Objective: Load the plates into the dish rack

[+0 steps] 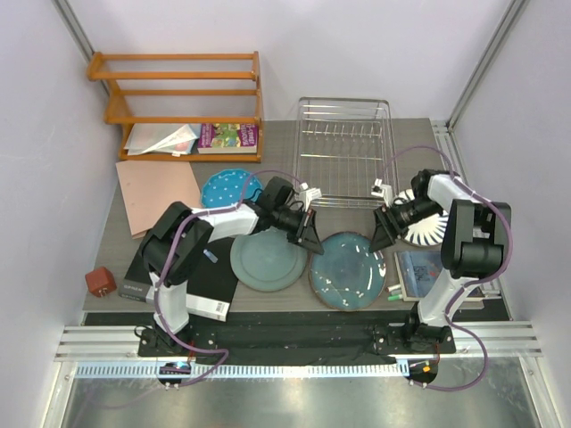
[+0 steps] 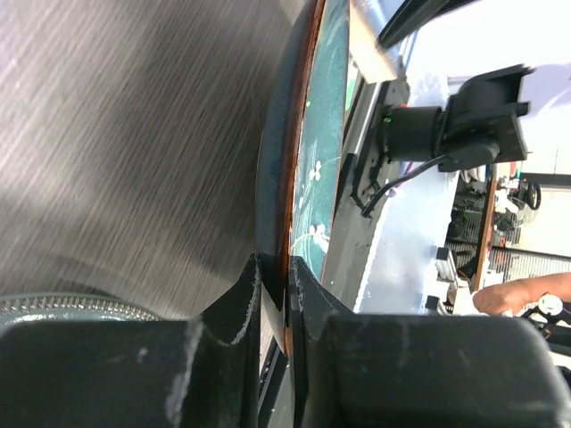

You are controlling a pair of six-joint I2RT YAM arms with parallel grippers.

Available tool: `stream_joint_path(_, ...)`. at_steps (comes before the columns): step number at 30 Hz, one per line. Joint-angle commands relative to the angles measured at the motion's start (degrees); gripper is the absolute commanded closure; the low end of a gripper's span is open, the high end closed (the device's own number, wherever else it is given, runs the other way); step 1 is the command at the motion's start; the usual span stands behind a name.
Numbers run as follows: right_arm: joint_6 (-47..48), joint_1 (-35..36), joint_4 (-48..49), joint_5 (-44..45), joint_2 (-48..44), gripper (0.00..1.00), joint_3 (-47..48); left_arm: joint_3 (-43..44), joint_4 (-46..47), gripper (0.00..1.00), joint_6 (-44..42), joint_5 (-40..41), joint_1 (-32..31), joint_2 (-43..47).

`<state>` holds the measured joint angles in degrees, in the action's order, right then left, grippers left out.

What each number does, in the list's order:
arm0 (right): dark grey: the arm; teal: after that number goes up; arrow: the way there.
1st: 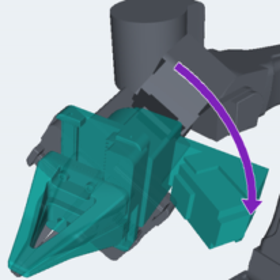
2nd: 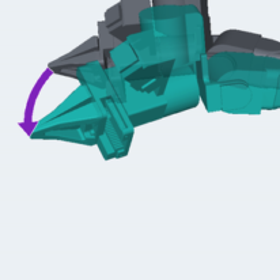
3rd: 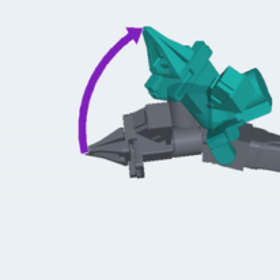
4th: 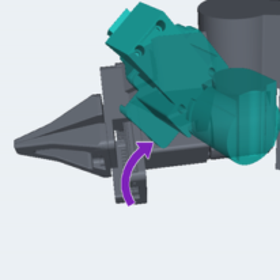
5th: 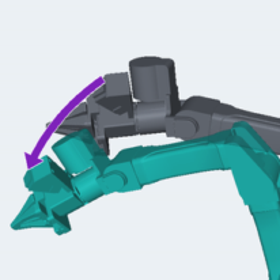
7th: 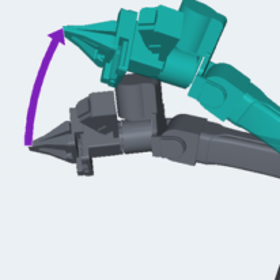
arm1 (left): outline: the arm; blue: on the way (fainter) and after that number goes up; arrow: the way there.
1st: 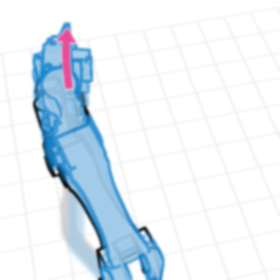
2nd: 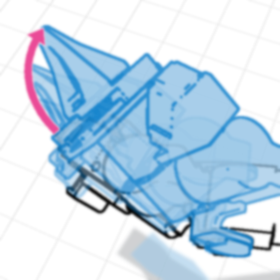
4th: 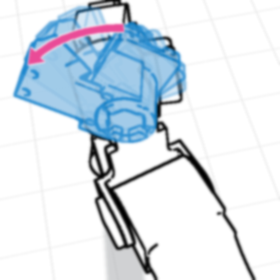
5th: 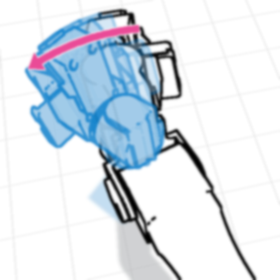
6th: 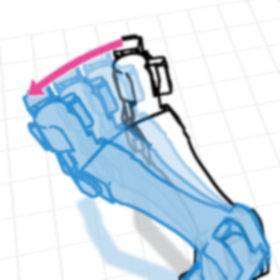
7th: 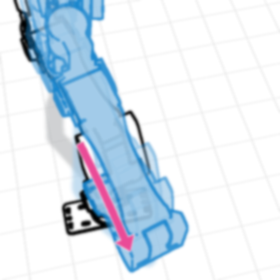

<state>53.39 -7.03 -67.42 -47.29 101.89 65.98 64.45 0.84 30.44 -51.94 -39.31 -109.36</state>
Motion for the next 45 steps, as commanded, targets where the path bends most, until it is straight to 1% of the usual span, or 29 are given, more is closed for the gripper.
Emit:
stream_joint_path(1,2.2,1.7,1.0,-0.7,-1.8,0.28,-1.1,5.5,6.4,1.0,1.5,-10.6,1.3,0.9)
stream_joint_path(4,3.2,2.5,0.9,-0.7,-1.8,0.28,-1.9,6.7,6.3,1.0,1.6,-11.1,1.4,0.3)
stream_joint_path(7,5.1,3.3,-1.0,-2.5,-1.1,0.31,-1.4,7.4,5.9,1.0,1.4,-11.3,1.4,-0.2)
stream_joint_path(10,5.0,3.8,-1.6,-3.6,-0.7,0.48,-0.4,7.5,5.0,1.0,0.4,-11.1,1.5,-0.5)
stream_joint_path(11,4.7,3.8,-1.6,-3.6,-0.9,0.57,0.1,7.5,4.2,1.0,0.2,-10.9,1.5,-0.6)
stream_joint_path(12,4.6,3.8,-1.8,-3.5,-1.0,0.6,0.5,7.6,3.6,1.0,-0.6,-10.8,1.4,-0.6)
stream_joint_path(13,4.4,3.8,-2.4,-3.3,-1.1,0.61,0.8,7.6,3.1,1.0,-1.0,-10.5,1.5,-0.6)
stream_joint_path(16,4.2,3.8,-2.7,-2.8,-2.6,0.58,2.2,7.6,2.4,1.0,-1.4,-10.5,1.5,-0.8)
stream_joint_path(19,3.4,3.8,-3.2,-3.3,-2.0,0.62,3.4,7.9,2.5,1.0,-1.4,-10.0,1.5,-1.0)
stream_joint_path(20,3.0,3.8,-3.2,-3.6,-1.6,0.69,3.9,8.1,2.4,1.0,-1.4,-9.9,1.5,-1.0)
stream_joint_path(22,2.5,3.9,-3.5,-3.7,-0.8,0.79,4.3,8.7,1.2,0.99,-2.1,-9.4,1.4,-1.1)
stream_joint_path(23,2.4,3.9,-3.8,-3.6,-0.9,0.86,4.7,8.9,0.8,0.98,-2.3,-9.1,1.4,-1.0)
stream_joint_path(25,2.4,3.9,-3.9,-3.1,-1.9,0.92,4.9,9.1,0.0,0.96,-2.7,-8.3,1.6,-0.4)
stream_joint_path(26,2.3,3.9,-3.9,-2.8,-2.3,0.99,4.9,9.1,-0.3,0.93,-3.2,-7.9,1.8,-0.3)
stream_joint_path(28,1.4,3.9,-3.7,-2.7,-3.3,0.99,4.9,9.4,-3.1,0.87,-4.2,-6.5,2.0,0.3)
stream_joint_path(30,-0.7,3.9,-3.5,-2.5,-4.8,0.99,5.4,9.7,-5.6,0.76,-6.6,-5.7,2.3,1.3)
stream_joint_path(31,-1.4,3.9,-3.7,-2.4,-5.6,0.99,5.8,10.0,-10.5,0.69,-8.2,-4.5,3.0,3.3)
stream_joint_path(32,-1.9,3.9,-3.9,-1.9,-7.5,0.99,7.2,10.3,-12.9,0.61,-10.0,-2.3,3.5,4.7)
stream_joint_path(33,-2.4,3.9,-4.3,-1.6,-8.4,0.99,8.0,10.3,-15.2,0.57,-15.4,-1.3,4.1,6.6)
stream_joint_path(34,-3.1,4.0,-5.1,-1.2,-9.4,0.99,9.0,10.4,-18.6,0.53,-18.5,-0.4,5.5,8.4)
stream_joint_path(35,-3.3,3.9,-5.7,-1.1,-11.0,0.99,11.5,10.6,-24.9,0.43,-21.6,1.0,6.4,12.5)
stream_joint_path(36,-3.5,3.9,-6.4,-1.2,-11.6,0.99,13.0,10.6,-28.7,0.4,-28.0,1.9,7.4,14.3)
stream_joint_path(37,-4.0,3.9,-7.8,-1.4,-12.0,0.99,14.5,10.6,-31.4,0.38,-29.7,2.8,9.6,16.0)
stream_joint_path(38,-4.5,3.9,-8.4,-1.7,-12.1,0.99,18.1,11.0,-36.6,0.3,-30.3,3.4,10.9,18.8)
stream_joint_path(40,-6.1,3.9,-9.7,-3.1,-11.4,0.99,22.2,12.1,-41.0,0.29,-33.6,3.1,15.0,20.8)
stream_joint_path(42,-8.2,3.9,-10.8,-3.9,-10.4,0.99,30.2,13.5,-43.9,0.28,-33.8,4.2,17.3,23.2)
stream_joint_path(43,-8.3,3.9,-12.7,-4.4,-8.7,0.99,33.5,13.9,-43.9,0.28,-33.7,4.8,19.2,23.8)
stream_joint_path(44,-8.9,3.9,-13.7,-4.3,-7.5,0.99,40.7,14.3,-43.7,0.28,-33.6,5.5,19.9,24.3)
stream_joint_path(45,-9.7,3.6,-14.4,-4.1,-6.3,0.99,44.6,14.5,-42.6,0.29,-33.4,7.1,20.5,25.0)
